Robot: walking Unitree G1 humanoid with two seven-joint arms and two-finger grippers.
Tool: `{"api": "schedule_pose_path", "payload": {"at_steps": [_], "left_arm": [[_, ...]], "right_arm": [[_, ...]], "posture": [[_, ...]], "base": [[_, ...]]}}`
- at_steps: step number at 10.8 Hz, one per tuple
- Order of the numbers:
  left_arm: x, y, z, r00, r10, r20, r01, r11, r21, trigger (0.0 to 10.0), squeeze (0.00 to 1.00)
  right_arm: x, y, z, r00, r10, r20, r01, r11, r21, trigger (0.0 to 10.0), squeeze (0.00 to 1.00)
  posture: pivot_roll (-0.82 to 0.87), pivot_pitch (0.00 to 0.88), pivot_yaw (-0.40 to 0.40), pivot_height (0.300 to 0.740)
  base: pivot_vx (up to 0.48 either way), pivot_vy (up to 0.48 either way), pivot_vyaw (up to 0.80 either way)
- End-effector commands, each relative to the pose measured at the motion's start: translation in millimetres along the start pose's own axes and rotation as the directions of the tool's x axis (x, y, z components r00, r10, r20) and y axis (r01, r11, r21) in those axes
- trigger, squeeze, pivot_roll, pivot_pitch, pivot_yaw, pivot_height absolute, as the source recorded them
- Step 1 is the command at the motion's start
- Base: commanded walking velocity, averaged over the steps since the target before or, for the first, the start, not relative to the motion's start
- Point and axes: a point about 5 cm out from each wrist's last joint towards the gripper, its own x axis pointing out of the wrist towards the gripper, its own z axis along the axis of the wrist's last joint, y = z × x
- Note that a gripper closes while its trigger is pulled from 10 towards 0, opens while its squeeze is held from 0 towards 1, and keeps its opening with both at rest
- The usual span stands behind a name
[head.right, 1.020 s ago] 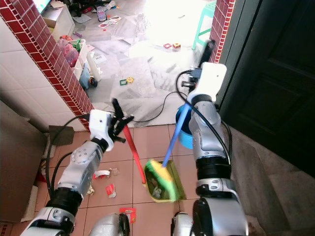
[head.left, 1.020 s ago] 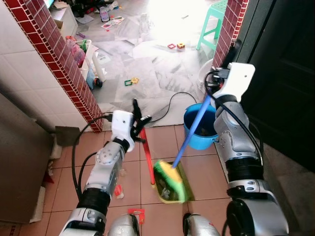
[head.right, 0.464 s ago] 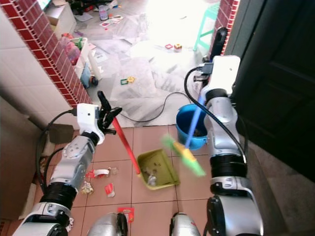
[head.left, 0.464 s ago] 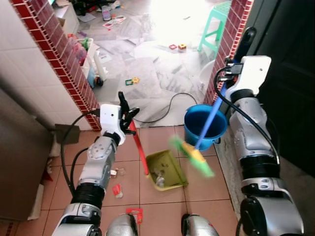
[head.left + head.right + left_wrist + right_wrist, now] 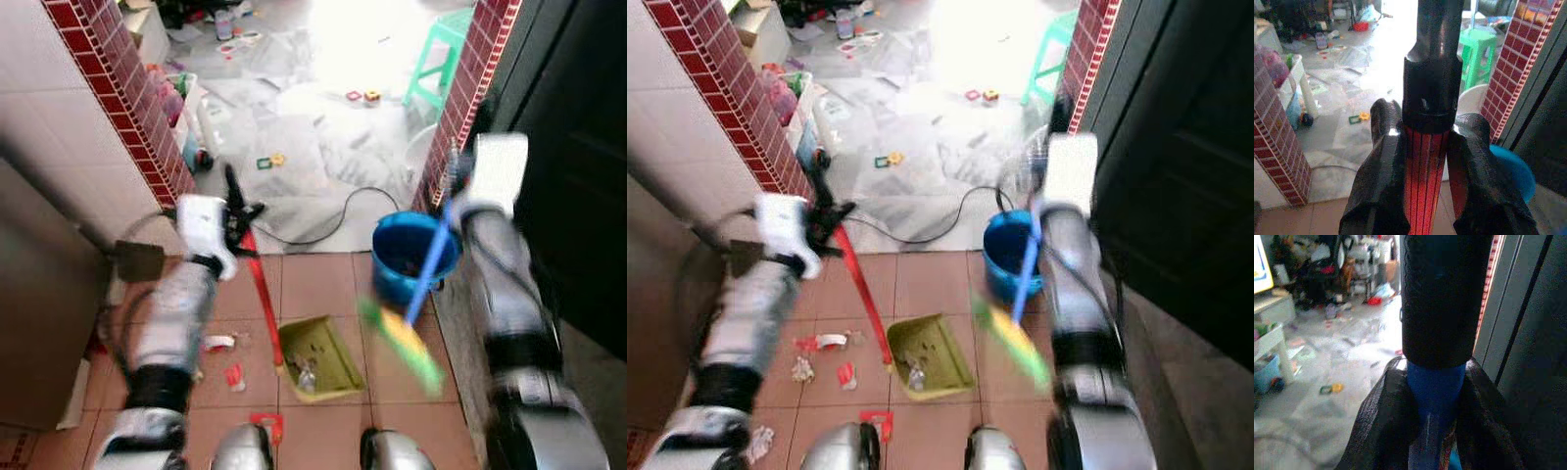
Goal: Sweep floor
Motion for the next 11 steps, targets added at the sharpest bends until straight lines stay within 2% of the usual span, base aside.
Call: {"api": "schedule_pose_path", "payload": {"at_steps": [1,2,3,5,7,8,9,11], "left_arm": [[-3.1,3.0,14,0.999,-0.019,0.047,0.020,1.000,-0.010,10.0,0.00],[-6.0,1.0,14,0.998,-0.044,0.039,0.045,0.999,-0.028,10.0,0.00],[-7.9,-4.9,13,0.996,-0.088,0.016,0.089,0.995,-0.037,10.0,0.00],[-8.4,-11.9,12,0.993,-0.121,0.005,0.121,0.992,-0.034,10.0,0.00],[-9.2,-12.4,12,0.995,-0.095,0.005,0.095,0.994,-0.046,10.0,0.00],[-11.9,-13.1,11,0.997,-0.082,-0.006,0.082,0.995,-0.050,10.0,0.00],[-12.9,-14.1,10,0.996,-0.086,-0.003,0.086,0.996,-0.031,10.0,0.00],[-13.2,-16.7,10,0.995,-0.103,0.002,0.103,0.995,-0.015,10.0,0.00]], "right_arm": [[-5.4,-5.0,4,1.000,0.012,0.002,-0.012,1.000,0.019,10.0,0.00],[-11.3,-10.3,2,0.997,0.074,0.003,-0.074,0.997,-0.028,10.0,0.00],[-11.1,-13.0,5,0.994,0.105,0.001,-0.105,0.993,-0.045,10.0,0.00],[-6.7,-11.1,9,0.995,0.096,0.009,-0.096,0.995,-0.027,10.0,0.00],[-4.0,-4.6,11,1.000,-0.005,0.027,0.004,0.999,0.043,10.0,0.00],[-9.5,-2.8,4,0.996,-0.082,0.015,0.081,0.995,0.060,10.0,0.00],[-13.9,-3.5,-3,0.993,-0.113,-0.012,0.114,0.991,0.072,10.0,0.00],[-20.9,-5.2,-9,0.991,-0.131,-0.022,0.132,0.990,0.040,10.0,0.00]], "posture": [[-0.06,0.022,0.088,0.740],[-0.08,0.007,0.124,0.740],[-0.10,0.000,0.127,0.740],[-0.09,0.003,0.112,0.740],[-0.08,0.004,0.096,0.740],[-0.08,0.005,0.088,0.740],[-0.08,0.004,0.089,0.740],[-0.09,0.002,0.093,0.740]], "base": [[0.000,0.000,-0.80],[0.000,0.330,-0.80],[0.000,0.480,-0.80],[0.000,0.480,-0.80],[0.000,0.480,0.00],[0.000,0.330,0.00],[0.000,0.000,0.00],[0.000,0.000,0.00]]}}
